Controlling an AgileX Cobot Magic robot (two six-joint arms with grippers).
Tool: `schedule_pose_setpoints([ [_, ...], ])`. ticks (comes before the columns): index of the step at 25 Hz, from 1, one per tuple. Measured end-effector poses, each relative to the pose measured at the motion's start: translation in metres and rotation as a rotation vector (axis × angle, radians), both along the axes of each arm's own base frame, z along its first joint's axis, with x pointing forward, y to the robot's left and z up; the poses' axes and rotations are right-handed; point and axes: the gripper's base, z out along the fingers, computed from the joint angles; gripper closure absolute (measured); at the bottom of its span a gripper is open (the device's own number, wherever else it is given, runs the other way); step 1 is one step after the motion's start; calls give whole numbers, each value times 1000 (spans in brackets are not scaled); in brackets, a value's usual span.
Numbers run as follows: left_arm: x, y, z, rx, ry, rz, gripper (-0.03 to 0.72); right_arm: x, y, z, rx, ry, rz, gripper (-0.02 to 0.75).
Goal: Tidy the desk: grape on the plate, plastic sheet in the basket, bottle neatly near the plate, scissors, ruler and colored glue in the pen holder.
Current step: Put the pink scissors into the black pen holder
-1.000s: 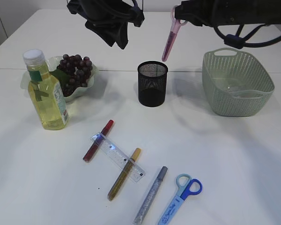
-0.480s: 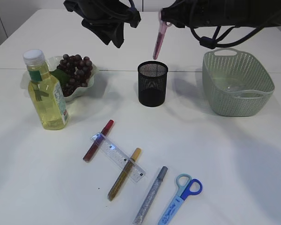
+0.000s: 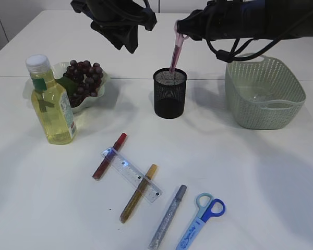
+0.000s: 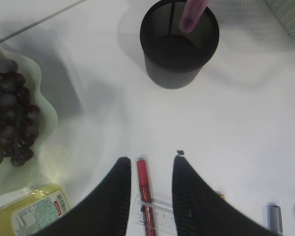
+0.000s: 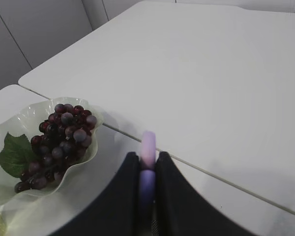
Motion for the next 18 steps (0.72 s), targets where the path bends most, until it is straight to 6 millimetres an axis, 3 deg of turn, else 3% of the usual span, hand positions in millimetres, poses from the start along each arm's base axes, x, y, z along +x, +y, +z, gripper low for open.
schedule_pose_setpoints([
  [9,0,0,0,1,0,0,473,0,12,-16,-15,29,28,635],
  [18,0,0,0,1,0,0,473,1,14,-17,-37,25,27,610],
])
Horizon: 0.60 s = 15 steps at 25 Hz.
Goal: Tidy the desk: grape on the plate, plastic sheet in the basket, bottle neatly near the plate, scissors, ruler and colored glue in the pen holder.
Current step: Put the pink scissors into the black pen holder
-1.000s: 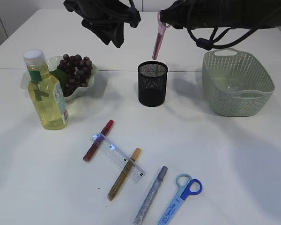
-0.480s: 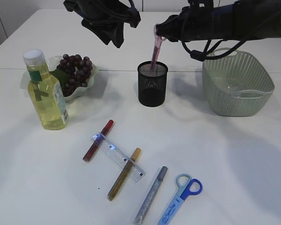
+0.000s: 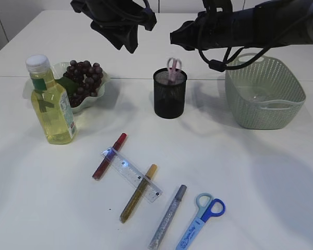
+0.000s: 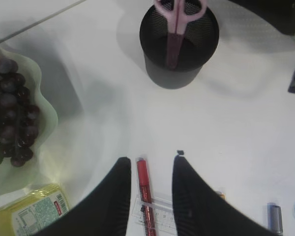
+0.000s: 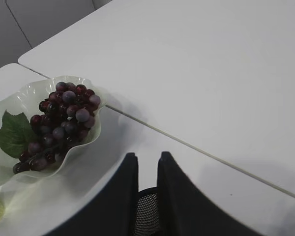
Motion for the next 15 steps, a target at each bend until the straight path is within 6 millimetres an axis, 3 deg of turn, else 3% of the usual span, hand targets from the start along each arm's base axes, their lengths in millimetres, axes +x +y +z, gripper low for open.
schedule_pose_setpoints([
  [8,0,0,0,1,-1,0,473,0,0,0,3,6,-4,578],
  [15,1,1,0,10,-6,2,472,-8,0,6,-10,74,22,498],
])
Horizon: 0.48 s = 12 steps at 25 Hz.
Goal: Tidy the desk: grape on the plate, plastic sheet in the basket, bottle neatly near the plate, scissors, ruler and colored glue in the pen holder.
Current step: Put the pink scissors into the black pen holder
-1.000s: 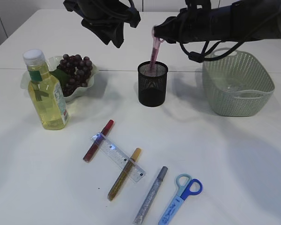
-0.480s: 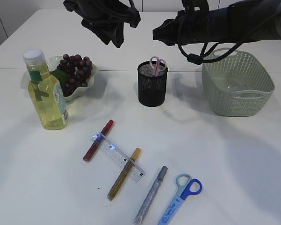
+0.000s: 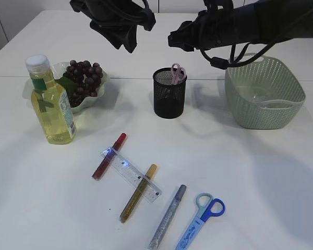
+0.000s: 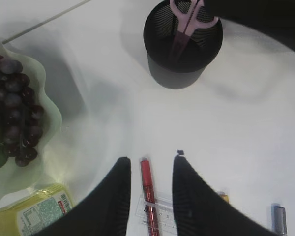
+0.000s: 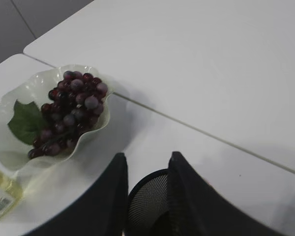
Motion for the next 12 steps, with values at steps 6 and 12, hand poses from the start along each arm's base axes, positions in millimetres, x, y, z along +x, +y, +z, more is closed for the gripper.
schedule_pose_setpoints([
  [6,0,0,0,0,0,0,466,-24,2,5,-80,195,128,491],
  [12,-4,0,8,-32,0,-5,464,-46,-6,11,-183,444,155,490],
])
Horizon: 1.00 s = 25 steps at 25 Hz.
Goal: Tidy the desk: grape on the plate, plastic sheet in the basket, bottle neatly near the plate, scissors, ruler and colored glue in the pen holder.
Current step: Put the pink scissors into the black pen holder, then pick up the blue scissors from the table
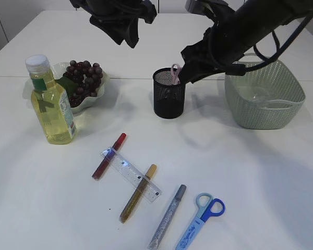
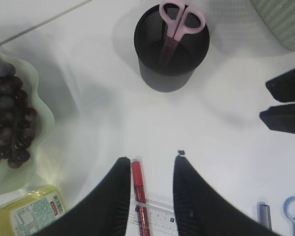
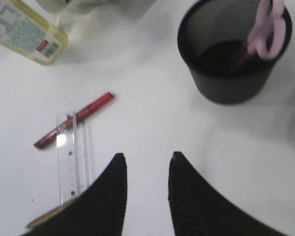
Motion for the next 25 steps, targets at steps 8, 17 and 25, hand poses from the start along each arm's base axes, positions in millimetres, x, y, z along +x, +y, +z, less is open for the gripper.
schedule_pose_setpoints([
  [8,-20,10,43,-72,-62,-7,461,-16,-21,12,-230,276,-140,449],
  [17,-57,28,102,-180,-149,-23,447,-15,-34,14,-300,333,-358,228],
  [25,-99,53,138,-222,-198,-29,446,-21,-33,28,-235,356,-446,225],
])
